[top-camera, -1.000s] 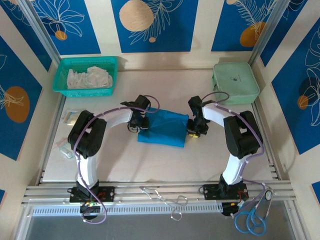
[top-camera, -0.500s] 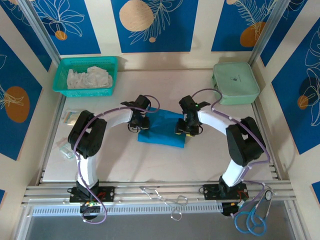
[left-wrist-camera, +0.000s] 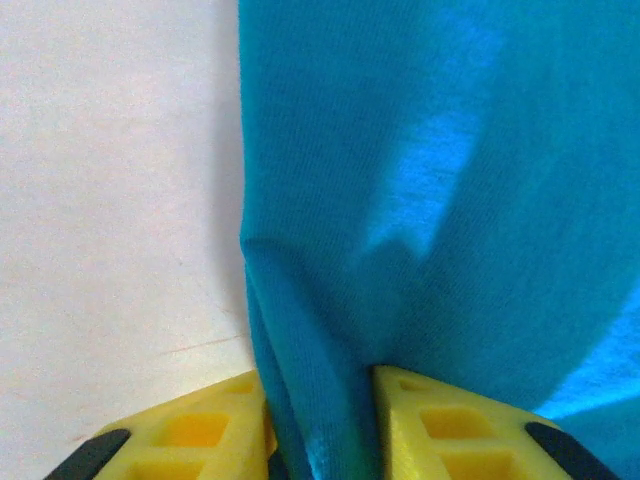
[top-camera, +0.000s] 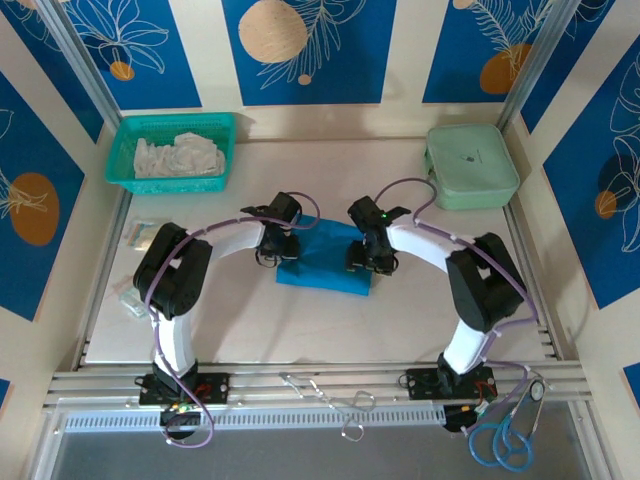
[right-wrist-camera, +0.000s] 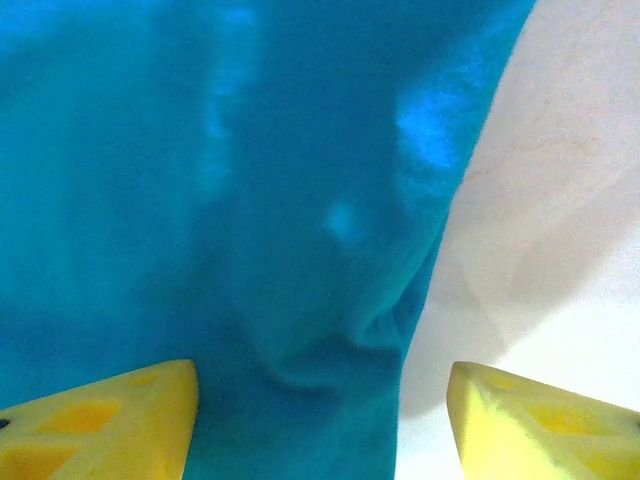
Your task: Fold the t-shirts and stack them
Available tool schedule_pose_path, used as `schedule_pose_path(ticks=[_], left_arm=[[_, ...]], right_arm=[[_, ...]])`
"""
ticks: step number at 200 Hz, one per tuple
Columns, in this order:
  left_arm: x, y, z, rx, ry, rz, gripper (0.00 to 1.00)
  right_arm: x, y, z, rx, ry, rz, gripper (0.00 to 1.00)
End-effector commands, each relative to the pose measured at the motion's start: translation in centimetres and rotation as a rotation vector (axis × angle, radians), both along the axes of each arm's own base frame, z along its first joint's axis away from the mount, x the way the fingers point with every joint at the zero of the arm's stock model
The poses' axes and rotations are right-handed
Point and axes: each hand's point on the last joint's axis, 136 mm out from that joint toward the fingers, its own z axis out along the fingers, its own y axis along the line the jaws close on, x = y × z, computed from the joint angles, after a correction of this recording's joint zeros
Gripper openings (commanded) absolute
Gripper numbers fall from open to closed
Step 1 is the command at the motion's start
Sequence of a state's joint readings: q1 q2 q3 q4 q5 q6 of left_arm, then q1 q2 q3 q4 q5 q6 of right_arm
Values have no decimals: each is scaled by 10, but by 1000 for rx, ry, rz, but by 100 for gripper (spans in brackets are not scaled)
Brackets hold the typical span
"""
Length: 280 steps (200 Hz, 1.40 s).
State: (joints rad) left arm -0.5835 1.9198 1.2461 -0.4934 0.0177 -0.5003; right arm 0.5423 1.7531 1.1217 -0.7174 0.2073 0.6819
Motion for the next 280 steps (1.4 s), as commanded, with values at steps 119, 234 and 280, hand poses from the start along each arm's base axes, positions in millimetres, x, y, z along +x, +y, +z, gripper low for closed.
schedule_pose_path(ticks=[119,234,280], left_arm=[[4,-36,-38,9,70,-45,0],[204,-8,-2,117,-150,-59,0],[254,5,4,1,-246,11,1]], right_arm=[[51,1,-52,-25,35,26,3],[251,-13,-25,64,-188,45,0],[293,-18,-30,103,-219,2,0]])
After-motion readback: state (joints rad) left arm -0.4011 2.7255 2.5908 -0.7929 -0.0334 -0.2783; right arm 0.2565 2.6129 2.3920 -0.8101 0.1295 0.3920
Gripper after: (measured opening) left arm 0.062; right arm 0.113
